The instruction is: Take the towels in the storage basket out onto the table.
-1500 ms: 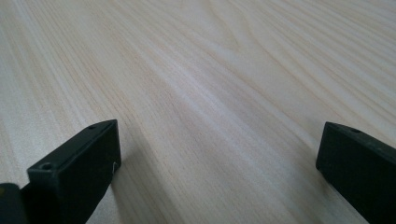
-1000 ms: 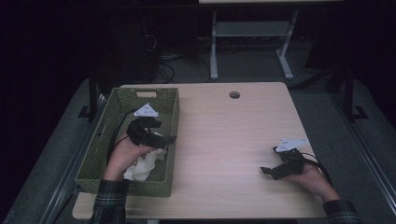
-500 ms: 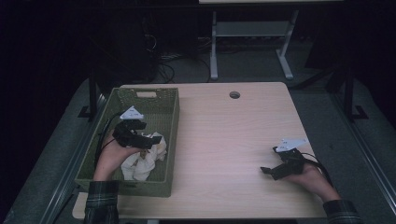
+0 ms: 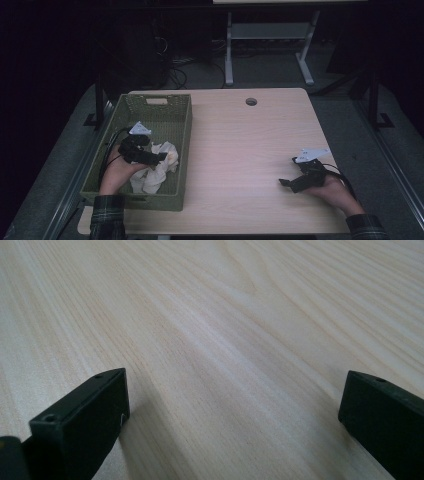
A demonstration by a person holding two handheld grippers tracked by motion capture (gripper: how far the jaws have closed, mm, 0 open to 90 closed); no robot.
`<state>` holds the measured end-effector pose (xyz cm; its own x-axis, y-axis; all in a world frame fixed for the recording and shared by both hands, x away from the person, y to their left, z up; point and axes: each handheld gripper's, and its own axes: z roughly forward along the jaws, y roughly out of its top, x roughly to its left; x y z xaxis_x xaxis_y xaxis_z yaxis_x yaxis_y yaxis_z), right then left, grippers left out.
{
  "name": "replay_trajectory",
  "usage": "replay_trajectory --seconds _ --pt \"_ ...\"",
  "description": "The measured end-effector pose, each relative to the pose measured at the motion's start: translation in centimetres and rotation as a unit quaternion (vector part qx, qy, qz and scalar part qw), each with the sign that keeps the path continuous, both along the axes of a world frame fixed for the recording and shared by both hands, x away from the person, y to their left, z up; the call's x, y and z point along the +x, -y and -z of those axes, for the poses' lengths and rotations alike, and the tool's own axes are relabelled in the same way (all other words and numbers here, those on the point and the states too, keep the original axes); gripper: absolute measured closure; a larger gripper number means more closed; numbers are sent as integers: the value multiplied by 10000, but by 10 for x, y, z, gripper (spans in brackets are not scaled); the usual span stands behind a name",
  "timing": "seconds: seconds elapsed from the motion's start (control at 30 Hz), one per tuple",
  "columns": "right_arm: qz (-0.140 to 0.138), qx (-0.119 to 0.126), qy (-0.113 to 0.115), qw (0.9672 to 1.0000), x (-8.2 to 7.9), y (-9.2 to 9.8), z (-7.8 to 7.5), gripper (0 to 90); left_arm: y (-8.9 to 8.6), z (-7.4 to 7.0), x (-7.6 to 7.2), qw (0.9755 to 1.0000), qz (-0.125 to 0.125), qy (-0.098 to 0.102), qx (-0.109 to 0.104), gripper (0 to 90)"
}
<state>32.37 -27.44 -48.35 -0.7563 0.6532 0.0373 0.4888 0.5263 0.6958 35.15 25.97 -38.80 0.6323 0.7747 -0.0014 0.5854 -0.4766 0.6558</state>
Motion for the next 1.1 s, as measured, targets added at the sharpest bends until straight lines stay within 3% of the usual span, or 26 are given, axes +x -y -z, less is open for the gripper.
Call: replay_trajectory --seconds 0.4,0.43,0.5,0.6,0.63,0.87,0.97,1.1 --pt "-4 1 4 10000 0 0 0 0 -4 21 5 9981 -203 -375 437 128" --pt "1 0 -1 10000 0 0 0 0 -4 25 6 9970 -231 -525 525 128" --pt "0 -1 -1 10000 0 0 0 0 -4 27 7 9968 -234 -603 475 128" --pt "2 0 -1 10000 0 0 0 0 -4 30 8 9955 -218 -726 572 128" --pt "1 -1 0 10000 0 0 0 0 -2 34 8 9942 -215 -850 630 128" --pt "0 -1 0 10000 0 0 0 0 1 41 9 9915 -216 -1008 795 129" --pt "0 -1 1 10000 0 0 0 0 2 43 10 9890 -117 -1111 972 130" --pt "0 0 4 10000 0 0 0 0 5 48 10 9875 -140 -1219 994 130"
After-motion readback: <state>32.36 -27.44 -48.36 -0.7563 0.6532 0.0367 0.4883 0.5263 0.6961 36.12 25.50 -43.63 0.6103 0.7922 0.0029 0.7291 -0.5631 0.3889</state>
